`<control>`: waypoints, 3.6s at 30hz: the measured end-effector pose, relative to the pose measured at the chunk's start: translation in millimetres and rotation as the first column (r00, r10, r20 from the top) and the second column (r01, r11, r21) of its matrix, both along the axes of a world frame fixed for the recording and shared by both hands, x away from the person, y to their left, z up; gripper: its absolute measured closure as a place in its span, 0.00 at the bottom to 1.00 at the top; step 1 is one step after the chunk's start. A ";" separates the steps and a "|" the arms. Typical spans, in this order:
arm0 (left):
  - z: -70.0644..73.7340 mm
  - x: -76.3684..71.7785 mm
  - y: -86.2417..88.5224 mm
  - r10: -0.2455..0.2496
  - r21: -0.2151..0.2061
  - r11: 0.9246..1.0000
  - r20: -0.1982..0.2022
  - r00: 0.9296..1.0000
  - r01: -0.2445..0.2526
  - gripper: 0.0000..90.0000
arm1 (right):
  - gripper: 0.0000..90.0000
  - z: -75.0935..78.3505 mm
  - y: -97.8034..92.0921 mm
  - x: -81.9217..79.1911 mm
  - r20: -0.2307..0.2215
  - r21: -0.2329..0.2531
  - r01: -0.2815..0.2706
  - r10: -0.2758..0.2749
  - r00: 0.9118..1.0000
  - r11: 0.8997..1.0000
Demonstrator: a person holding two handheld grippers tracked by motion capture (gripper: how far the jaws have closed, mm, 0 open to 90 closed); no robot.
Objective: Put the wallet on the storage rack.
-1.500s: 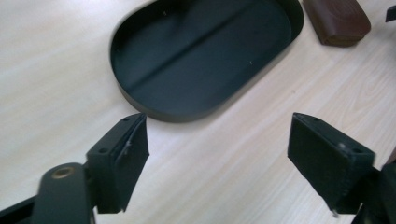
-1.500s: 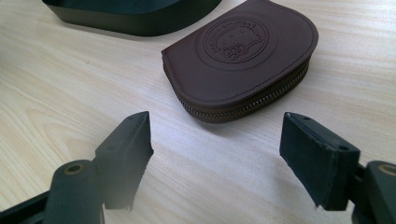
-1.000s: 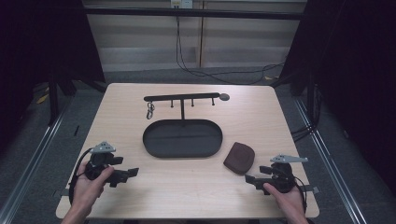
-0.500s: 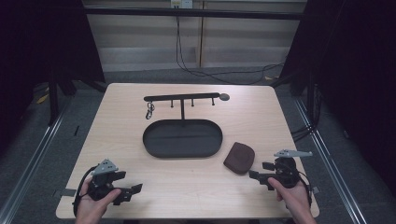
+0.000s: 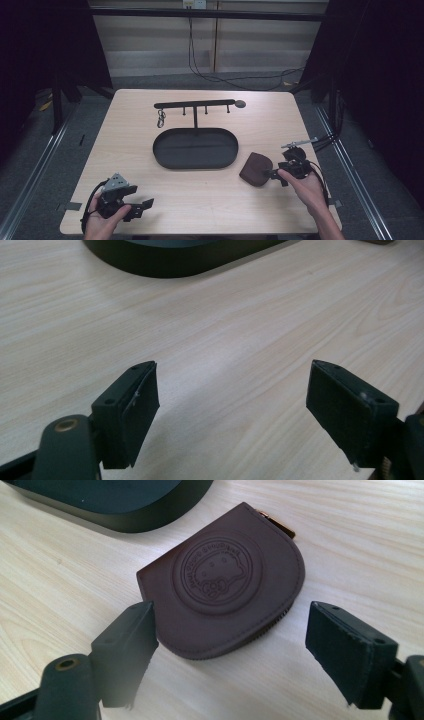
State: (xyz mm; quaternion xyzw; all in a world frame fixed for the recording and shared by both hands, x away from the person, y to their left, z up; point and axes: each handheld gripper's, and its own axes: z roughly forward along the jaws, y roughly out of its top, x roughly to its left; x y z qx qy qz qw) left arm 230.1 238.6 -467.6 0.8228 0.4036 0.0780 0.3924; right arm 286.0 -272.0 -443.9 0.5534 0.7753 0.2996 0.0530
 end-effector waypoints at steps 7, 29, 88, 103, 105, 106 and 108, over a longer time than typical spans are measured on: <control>0.4 -0.3 2.5 -0.007 -0.029 1.000 -0.006 1.000 0.007 0.23 | 0.22 2.1 2.4 22.7 -0.083 -0.051 -0.031 0.027 0.996 0.998; 1.0 -0.4 -0.7 -0.042 0.006 0.999 -0.004 0.999 0.042 0.23 | 0.14 -21.6 20.1 71.4 -0.321 -0.138 -0.112 0.062 0.945 0.984; 1.2 -1.3 1.4 -0.037 0.019 0.999 -0.004 0.999 0.037 0.23 | 0.83 45.1 14.6 79.3 -0.330 -0.228 -0.023 -0.055 0.942 0.973; 0.6 -0.1 2.1 -0.038 0.022 0.999 -0.010 0.999 0.038 0.23 | 0.87 65.5 18.2 79.2 -0.316 -0.249 -0.022 -0.060 0.947 0.968; 0.9 -0.1 2.5 -0.041 0.020 0.999 -0.009 0.999 0.041 0.23 | 0.87 66.4 18.0 79.4 -0.316 -0.255 -0.018 -0.066 0.947 0.967; 1.0 -0.2 2.6 -0.040 0.020 0.999 -0.007 0.999 0.040 0.23 | 0.87 67.0 18.0 79.5 -0.317 -0.256 -0.018 -0.066 0.946 0.966; 1.0 -0.1 2.5 -0.041 0.020 0.999 -0.009 0.999 0.041 0.23 | 0.87 70.1 18.2 79.6 -0.310 -0.257 -0.018 -0.065 0.948 0.966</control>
